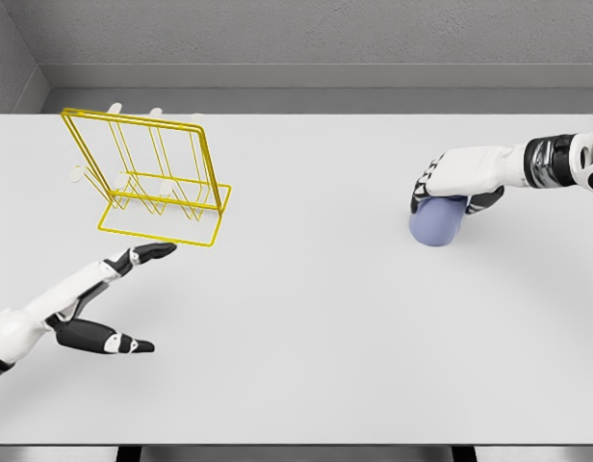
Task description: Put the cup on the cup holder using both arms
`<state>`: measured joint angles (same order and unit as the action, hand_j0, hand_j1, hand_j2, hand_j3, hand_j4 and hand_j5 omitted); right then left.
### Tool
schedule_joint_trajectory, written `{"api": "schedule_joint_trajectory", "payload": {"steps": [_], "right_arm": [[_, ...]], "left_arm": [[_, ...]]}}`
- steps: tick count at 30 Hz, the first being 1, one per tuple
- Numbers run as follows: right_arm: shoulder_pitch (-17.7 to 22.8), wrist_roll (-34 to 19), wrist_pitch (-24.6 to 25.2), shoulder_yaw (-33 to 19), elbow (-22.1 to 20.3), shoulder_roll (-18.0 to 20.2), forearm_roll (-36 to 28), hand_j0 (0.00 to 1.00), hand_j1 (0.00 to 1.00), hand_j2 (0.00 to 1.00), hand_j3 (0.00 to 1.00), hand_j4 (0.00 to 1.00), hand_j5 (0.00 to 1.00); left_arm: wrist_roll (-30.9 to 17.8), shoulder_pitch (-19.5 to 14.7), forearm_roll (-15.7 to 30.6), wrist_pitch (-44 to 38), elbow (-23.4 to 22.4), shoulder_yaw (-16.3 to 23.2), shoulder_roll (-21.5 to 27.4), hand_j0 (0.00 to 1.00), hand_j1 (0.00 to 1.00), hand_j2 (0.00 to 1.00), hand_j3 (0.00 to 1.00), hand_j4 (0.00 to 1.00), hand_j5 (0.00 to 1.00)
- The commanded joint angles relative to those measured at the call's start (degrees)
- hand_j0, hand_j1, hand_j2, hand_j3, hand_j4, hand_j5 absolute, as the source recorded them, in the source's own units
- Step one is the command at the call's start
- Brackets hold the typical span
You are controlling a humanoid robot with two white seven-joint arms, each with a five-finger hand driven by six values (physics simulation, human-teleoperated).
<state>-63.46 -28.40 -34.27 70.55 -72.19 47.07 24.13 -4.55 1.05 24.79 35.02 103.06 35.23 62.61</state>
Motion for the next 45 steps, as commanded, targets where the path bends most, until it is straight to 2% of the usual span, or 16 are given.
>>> {"api": "schedule_joint_trajectory", "payload": {"steps": [1,4,5,7,14,22,27,32,34,37,42,45], "right_arm": [[0.0,-0.5,-0.7,0.5,0.0,0.0,1.3,0.68,0.68,0.68,0.68,0.68,0.68],[-0.1,-0.4,-0.7,0.4,0.1,0.0,1.3,0.67,0.67,0.67,0.67,0.67,0.67],[-0.1,-0.4,-0.7,0.4,0.0,0.0,1.3,0.62,0.62,0.62,0.62,0.62,0.62],[-0.1,-0.5,-0.7,0.4,0.0,0.0,1.2,0.62,0.62,0.62,0.62,0.62,0.62],[-0.3,-0.7,-0.7,-0.4,-0.5,0.1,0.9,0.61,0.61,0.61,0.61,0.61,0.61],[-0.5,-0.8,-0.7,-0.9,-2.5,1.0,0.9,0.60,0.60,0.60,0.60,0.60,0.60],[-0.6,-2.8,-0.7,-3.0,-7.1,3.5,1.0,0.59,0.59,0.59,0.59,0.59,0.59],[-0.6,-3.0,-0.7,-3.0,-7.6,4.3,1.0,0.59,0.59,0.59,0.59,0.59,0.59],[-0.6,-3.1,-0.7,-3.3,-12.4,6.0,1.2,0.59,0.59,0.59,0.59,0.59,0.59],[-0.6,-3.4,-0.7,-3.3,-15.0,6.5,1.3,0.59,0.59,0.59,0.59,0.59,0.59],[-0.6,-5.1,-0.7,-3.4,-20.8,8.0,1.6,0.57,0.57,0.57,0.57,0.57,0.57],[-0.6,-5.3,-0.7,-3.4,-23.1,8.1,2.0,0.57,0.57,0.57,0.57,0.57,0.57]], "left_arm": [[0.1,0.0,1.1,0.0,0.0,0.3,-0.8,1.00,1.00,1.00,1.00,1.00,1.00],[0.2,-0.1,4.1,0.0,0.0,1.2,-2.1,1.00,1.00,1.00,1.00,1.00,1.00],[0.5,-0.3,5.4,0.0,0.0,2.0,-2.8,1.00,1.00,1.00,1.00,1.00,1.00],[0.5,-1.1,7.1,0.0,0.0,2.4,-4.4,1.00,1.00,1.00,1.00,1.00,1.00],[0.4,-3.8,6.9,0.0,0.0,5.3,-5.8,1.00,1.00,1.00,1.00,1.00,1.00],[0.4,-4.0,6.6,0.0,-0.1,6.0,-5.9,1.00,1.00,1.00,1.00,1.00,1.00],[0.4,-4.0,5.3,0.0,-0.1,6.3,-5.9,1.00,1.00,1.00,1.00,1.00,1.00],[2.3,-4.0,8.7,0.0,-0.1,8.4,-6.0,1.00,1.00,1.00,1.00,1.00,1.00],[2.6,-4.1,11.0,0.0,0.0,8.7,-5.9,1.00,1.00,1.00,1.00,1.00,1.00],[2.7,-4.1,11.7,0.0,0.0,9.5,-5.9,1.00,1.00,1.00,1.00,1.00,1.00],[2.7,-6.5,17.4,0.0,0.0,11.4,-5.9,1.00,1.00,1.00,1.00,1.00,1.00],[2.7,-6.5,18.5,0.0,0.0,11.4,-6.0,1.00,1.00,1.00,1.00,1.00,1.00]]}}
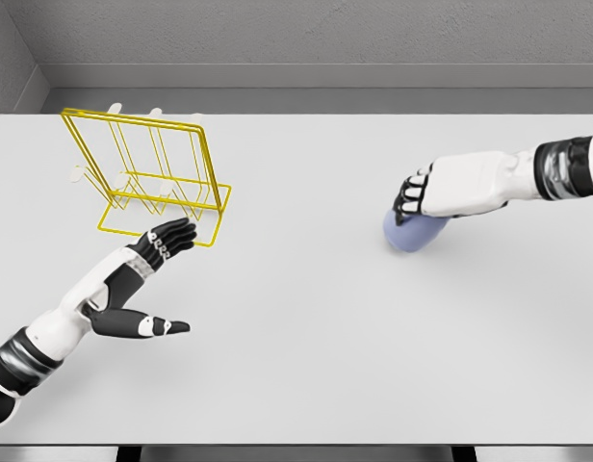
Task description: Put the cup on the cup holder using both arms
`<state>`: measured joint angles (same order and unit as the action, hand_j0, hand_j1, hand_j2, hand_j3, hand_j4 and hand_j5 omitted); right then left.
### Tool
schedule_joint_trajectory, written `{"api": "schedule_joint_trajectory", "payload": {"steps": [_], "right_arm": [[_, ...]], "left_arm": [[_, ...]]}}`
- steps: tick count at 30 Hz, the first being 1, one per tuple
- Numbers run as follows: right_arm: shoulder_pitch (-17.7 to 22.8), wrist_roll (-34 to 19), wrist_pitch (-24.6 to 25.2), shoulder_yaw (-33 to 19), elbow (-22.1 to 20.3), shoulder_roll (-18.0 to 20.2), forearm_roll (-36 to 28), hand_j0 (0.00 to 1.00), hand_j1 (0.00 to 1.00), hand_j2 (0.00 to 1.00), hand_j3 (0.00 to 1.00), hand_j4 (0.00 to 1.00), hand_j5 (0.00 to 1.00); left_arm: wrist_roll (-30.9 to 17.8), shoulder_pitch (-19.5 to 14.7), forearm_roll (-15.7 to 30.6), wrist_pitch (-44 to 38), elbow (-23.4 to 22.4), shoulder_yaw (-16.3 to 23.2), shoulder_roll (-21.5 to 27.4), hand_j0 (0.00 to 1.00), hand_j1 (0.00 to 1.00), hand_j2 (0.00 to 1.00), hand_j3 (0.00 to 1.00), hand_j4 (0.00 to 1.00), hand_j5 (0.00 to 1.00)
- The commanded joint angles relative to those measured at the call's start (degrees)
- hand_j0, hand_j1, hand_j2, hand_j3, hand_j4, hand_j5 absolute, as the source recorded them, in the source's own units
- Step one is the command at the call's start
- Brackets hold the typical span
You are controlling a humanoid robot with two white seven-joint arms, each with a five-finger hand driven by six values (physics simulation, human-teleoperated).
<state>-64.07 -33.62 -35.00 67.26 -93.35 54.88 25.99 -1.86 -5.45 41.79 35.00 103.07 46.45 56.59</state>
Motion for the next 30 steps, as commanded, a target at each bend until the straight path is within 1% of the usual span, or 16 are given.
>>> {"api": "schedule_joint_trajectory", "payload": {"steps": [1,5,7,10,12,13,15,17,21,23,29,30], "right_arm": [[0.0,0.0,0.0,-0.1,-2.5,0.3,0.3,0.57,0.57,0.57,0.57,0.57,0.57],[0.0,0.0,0.0,-0.1,-5.0,0.3,0.6,0.57,0.57,0.57,0.57,0.57,0.57],[0.0,-1.4,0.0,-0.1,-6.2,0.3,0.5,0.57,0.57,0.57,0.57,0.57,0.57],[0.0,-1.4,0.0,-0.1,-7.3,0.2,0.6,0.57,0.57,0.57,0.57,0.57,0.57],[-0.1,-1.4,0.0,-0.1,-7.5,0.3,0.6,0.57,0.57,0.57,0.57,0.57,0.57],[-0.1,-1.4,0.0,-0.1,-7.8,0.3,0.6,0.57,0.57,0.57,0.57,0.57,0.57],[-0.4,-1.4,0.0,-0.1,-7.8,0.2,0.5,0.57,0.57,0.57,0.57,0.57,0.57],[-1.1,-1.4,0.0,0.0,-7.9,-0.3,0.4,0.57,0.57,0.57,0.57,0.57,0.57],[-1.2,-1.4,0.0,0.3,-7.9,-1.7,0.4,0.57,0.57,0.57,0.57,0.57,0.57],[-1.2,-1.4,0.0,0.7,-7.9,-3.0,0.5,0.57,0.57,0.57,0.57,0.57,0.57],[-2.8,-1.4,0.0,0.8,-8.0,-4.0,0.9,0.57,0.57,0.57,0.57,0.57,0.57],[-3.0,-1.4,0.0,1.3,-8.0,-4.7,1.9,0.57,0.57,0.57,0.57,0.57,0.57]], "left_arm": [[0.0,0.0,1.5,0.0,0.0,0.2,0.0,1.00,1.00,1.00,1.00,1.00,1.00],[0.0,0.0,1.5,0.0,0.0,0.3,-0.1,1.00,1.00,1.00,1.00,1.00,1.00],[-0.1,0.0,1.3,0.0,-0.1,0.3,-0.2,1.00,1.00,1.00,1.00,1.00,1.00],[-0.2,-0.1,-0.3,0.0,-0.1,0.3,-0.2,1.00,1.00,1.00,1.00,1.00,1.00],[-0.2,-0.1,-0.6,0.0,-0.1,0.3,-0.2,1.00,1.00,1.00,1.00,1.00,1.00],[-0.2,-0.3,-1.8,0.0,-0.3,0.2,-0.2,1.00,1.00,1.00,1.00,1.00,1.00],[-0.1,-0.4,-2.6,0.0,-0.4,0.1,-0.2,1.00,1.00,1.00,1.00,1.00,1.00],[-0.1,-0.4,-2.6,0.0,-0.5,0.1,-0.2,1.00,1.00,1.00,1.00,1.00,1.00],[-0.2,-0.8,-2.8,0.0,-0.7,0.2,-0.1,1.00,1.00,1.00,1.00,1.00,1.00],[-0.2,-0.8,-5.0,0.0,-0.8,0.1,-0.1,1.00,1.00,1.00,1.00,1.00,1.00],[-0.2,-1.0,-5.1,0.0,-1.2,0.1,-0.1,1.00,1.00,1.00,1.00,1.00,1.00],[-0.2,-1.0,-5.1,0.0,-1.3,0.1,-0.1,1.00,1.00,1.00,1.00,1.00,1.00]]}}
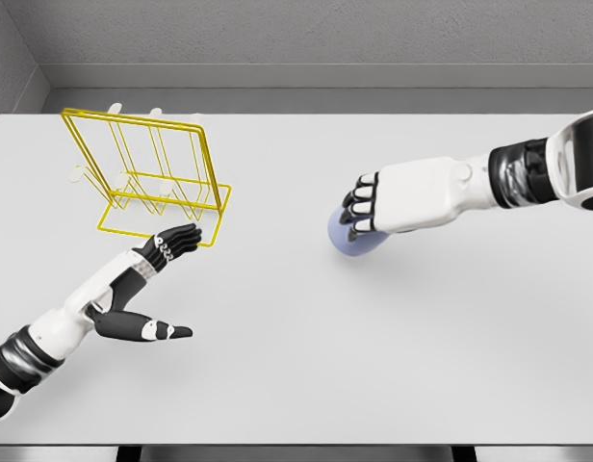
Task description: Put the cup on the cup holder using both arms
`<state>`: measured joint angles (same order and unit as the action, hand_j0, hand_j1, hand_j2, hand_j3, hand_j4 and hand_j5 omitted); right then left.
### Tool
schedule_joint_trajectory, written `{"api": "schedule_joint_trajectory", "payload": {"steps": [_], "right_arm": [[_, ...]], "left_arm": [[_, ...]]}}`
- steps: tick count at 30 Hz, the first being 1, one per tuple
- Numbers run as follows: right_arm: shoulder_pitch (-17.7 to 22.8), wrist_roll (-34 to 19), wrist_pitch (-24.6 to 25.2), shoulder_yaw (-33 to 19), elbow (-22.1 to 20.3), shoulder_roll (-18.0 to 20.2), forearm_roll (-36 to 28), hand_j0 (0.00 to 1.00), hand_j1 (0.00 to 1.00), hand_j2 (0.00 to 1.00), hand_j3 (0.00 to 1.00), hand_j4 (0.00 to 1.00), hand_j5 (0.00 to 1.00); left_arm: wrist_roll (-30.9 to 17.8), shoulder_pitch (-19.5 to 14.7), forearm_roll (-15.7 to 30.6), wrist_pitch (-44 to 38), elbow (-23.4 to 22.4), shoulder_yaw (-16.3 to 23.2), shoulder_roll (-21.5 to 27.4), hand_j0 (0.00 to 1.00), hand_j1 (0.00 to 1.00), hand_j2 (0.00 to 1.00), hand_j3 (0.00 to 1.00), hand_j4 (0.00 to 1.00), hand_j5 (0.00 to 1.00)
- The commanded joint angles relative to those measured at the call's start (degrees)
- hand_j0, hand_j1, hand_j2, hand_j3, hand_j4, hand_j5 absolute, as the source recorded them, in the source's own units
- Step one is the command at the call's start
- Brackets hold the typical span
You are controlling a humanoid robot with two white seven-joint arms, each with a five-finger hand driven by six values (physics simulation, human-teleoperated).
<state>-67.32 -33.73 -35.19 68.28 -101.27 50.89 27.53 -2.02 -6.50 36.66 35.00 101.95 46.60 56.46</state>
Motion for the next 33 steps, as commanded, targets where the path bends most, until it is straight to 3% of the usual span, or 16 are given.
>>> {"api": "schedule_joint_trajectory", "payload": {"steps": [1,7,29,31,33], "right_arm": [[0.0,-1.3,0.2,1.3,-0.1,-1.3,0.9,0.57,0.57,0.57,0.57,0.57,0.57],[0.0,-1.3,0.2,4.5,-0.1,-3.3,2.1,0.57,0.57,0.57,0.57,0.57,0.57],[-0.7,-1.3,0.2,8.6,-0.2,-5.2,2.0,0.59,0.59,0.59,0.59,0.59,0.59],[-0.7,-1.3,0.2,8.6,-0.2,-5.3,2.1,0.62,0.62,0.62,0.62,0.62,0.62],[-0.7,-1.3,0.2,8.6,-0.2,-5.5,2.1,0.77,0.77,0.77,0.77,0.77,0.77]], "left_arm": [[0.0,-0.1,0.0,0.0,-0.2,0.0,0.1,1.00,1.00,1.00,1.00,1.00,1.00],[0.1,-0.2,-0.8,0.0,-0.2,0.0,0.0,1.00,1.00,1.00,1.00,1.00,1.00],[0.0,-0.2,-0.7,0.0,-0.6,0.2,-0.5,1.00,1.00,1.00,1.00,1.00,1.00],[0.0,-0.2,-0.7,0.0,-0.6,0.2,-0.6,1.00,1.00,1.00,1.00,1.00,1.00],[0.0,-0.2,-0.7,0.0,-0.6,0.2,-0.6,1.00,1.00,1.00,1.00,1.00,1.00]]}}
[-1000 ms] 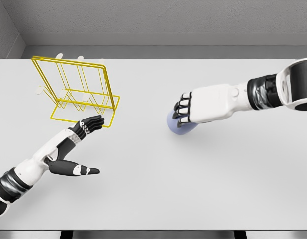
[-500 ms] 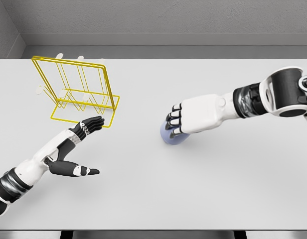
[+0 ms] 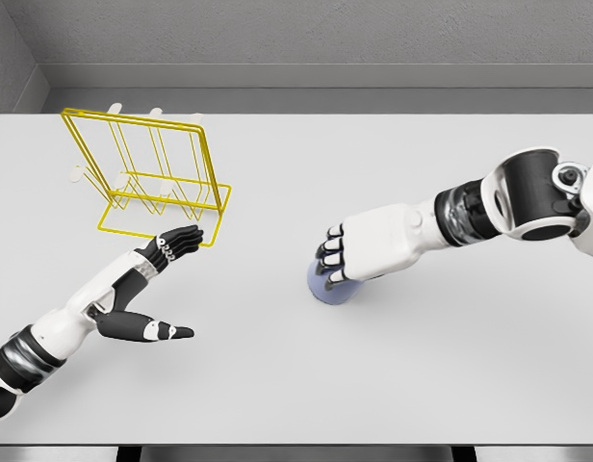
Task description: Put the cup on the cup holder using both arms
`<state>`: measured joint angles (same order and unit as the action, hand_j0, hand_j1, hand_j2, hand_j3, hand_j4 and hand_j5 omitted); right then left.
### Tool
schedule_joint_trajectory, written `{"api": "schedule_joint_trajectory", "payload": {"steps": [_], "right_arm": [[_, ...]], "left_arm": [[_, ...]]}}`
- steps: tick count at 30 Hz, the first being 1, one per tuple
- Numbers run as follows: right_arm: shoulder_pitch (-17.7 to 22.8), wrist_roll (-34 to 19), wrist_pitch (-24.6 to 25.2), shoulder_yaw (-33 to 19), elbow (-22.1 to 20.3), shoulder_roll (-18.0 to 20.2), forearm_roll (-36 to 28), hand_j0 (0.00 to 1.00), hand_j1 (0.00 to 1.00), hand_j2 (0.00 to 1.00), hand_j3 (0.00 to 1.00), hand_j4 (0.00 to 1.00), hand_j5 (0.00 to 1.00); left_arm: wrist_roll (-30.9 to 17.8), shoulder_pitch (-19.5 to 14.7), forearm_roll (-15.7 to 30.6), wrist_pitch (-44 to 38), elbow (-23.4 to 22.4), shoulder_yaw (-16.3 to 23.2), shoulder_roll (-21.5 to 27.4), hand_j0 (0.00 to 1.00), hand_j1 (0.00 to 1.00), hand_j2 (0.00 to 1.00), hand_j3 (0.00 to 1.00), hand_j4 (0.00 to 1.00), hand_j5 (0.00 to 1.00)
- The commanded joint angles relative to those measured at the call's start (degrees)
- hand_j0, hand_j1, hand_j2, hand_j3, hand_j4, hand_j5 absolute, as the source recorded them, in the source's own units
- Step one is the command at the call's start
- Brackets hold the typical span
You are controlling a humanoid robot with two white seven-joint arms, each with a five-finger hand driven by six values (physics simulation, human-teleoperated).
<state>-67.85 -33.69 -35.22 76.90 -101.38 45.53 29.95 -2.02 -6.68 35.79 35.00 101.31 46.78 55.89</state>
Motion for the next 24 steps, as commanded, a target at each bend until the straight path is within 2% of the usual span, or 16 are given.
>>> {"api": "schedule_joint_trajectory", "payload": {"steps": [1,3,10,24], "right_arm": [[0.0,-1.3,0.2,0.0,0.0,-0.2,-0.3,0.88,0.88,0.88,0.88,0.88,0.88],[0.0,-1.3,0.2,0.0,0.0,-0.2,-0.3,0.99,0.99,0.99,0.99,0.99,0.99],[0.1,-1.3,0.2,-0.2,0.0,-0.2,-0.3,1.00,1.00,1.00,1.00,1.00,1.00],[0.0,-0.9,0.2,-2.7,0.0,-0.1,-0.3,1.00,1.00,1.00,1.00,1.00,1.00]], "left_arm": [[0.0,0.0,0.2,0.0,0.0,0.0,0.0,1.00,1.00,1.00,1.00,1.00,1.00],[0.0,0.0,0.2,0.0,0.0,0.0,0.0,1.00,1.00,1.00,1.00,1.00,1.00],[0.0,-0.4,-1.1,0.0,0.0,0.3,-1.6,1.00,1.00,1.00,1.00,1.00,1.00],[0.0,-0.4,-1.1,0.0,0.0,0.3,-1.6,1.00,1.00,1.00,1.00,1.00,1.00]]}}
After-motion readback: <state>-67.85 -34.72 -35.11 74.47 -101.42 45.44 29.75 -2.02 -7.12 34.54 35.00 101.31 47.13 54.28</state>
